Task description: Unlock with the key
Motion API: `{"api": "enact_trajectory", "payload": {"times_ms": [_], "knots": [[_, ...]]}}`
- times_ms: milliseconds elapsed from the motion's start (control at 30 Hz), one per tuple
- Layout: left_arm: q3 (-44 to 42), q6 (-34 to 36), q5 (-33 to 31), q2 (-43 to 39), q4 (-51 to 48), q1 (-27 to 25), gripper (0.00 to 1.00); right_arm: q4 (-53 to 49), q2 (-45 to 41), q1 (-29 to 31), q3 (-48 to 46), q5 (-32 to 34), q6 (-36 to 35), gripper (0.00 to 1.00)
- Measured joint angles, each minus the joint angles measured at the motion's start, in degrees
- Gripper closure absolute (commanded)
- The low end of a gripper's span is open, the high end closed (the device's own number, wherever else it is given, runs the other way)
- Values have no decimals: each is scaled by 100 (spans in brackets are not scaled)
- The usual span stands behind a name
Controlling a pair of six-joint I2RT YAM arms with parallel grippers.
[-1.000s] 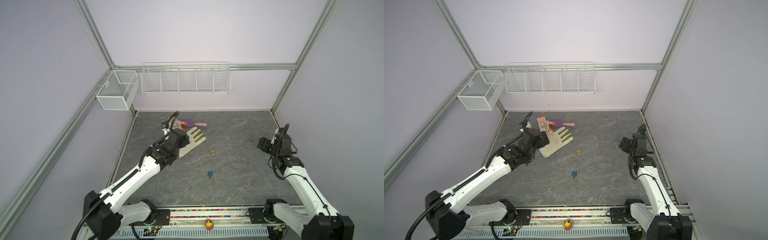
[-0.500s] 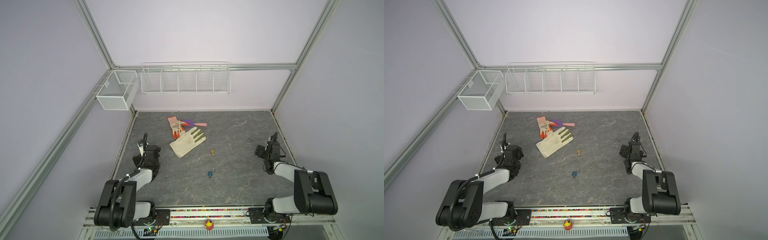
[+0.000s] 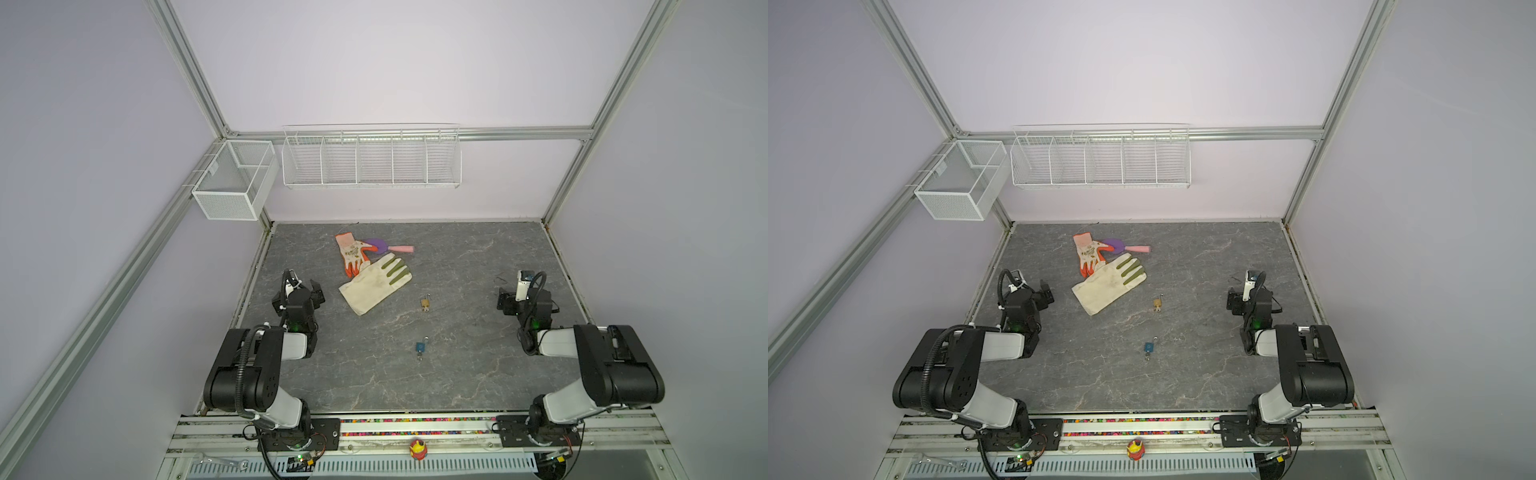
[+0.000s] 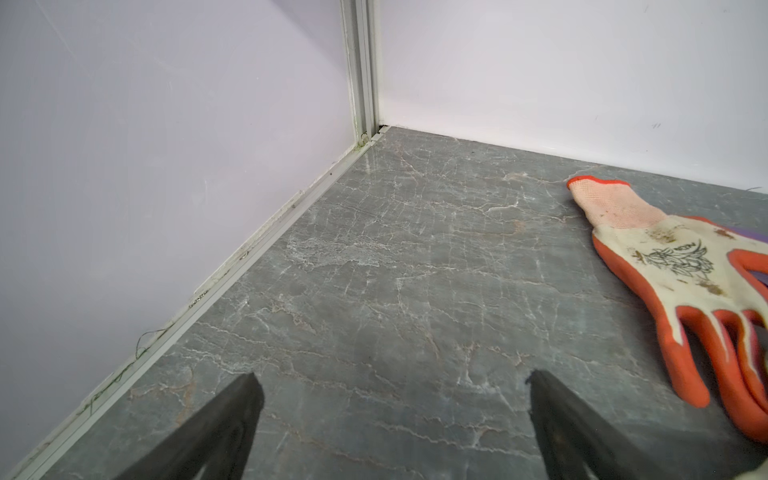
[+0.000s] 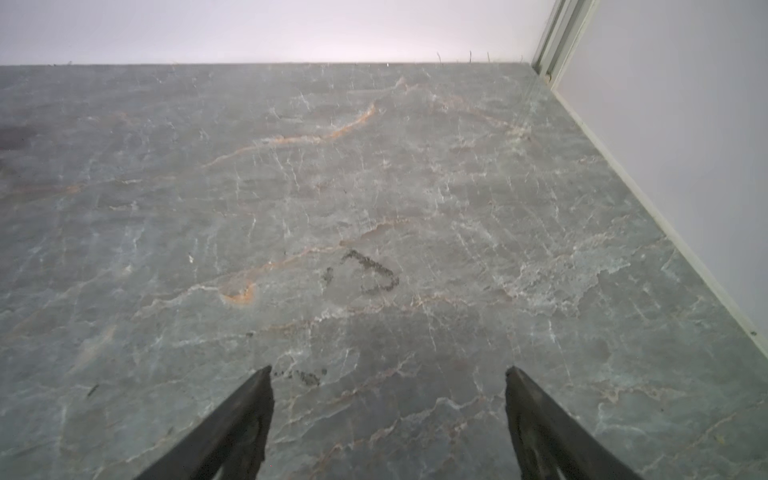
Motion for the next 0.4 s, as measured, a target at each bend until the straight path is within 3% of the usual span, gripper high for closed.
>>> {"api": "enact_trajectory", "payload": {"times_ms": [400], "knots": [[0,83,46,20,269,0,1,9,-31,-4,83,-24,-61,12]]}}
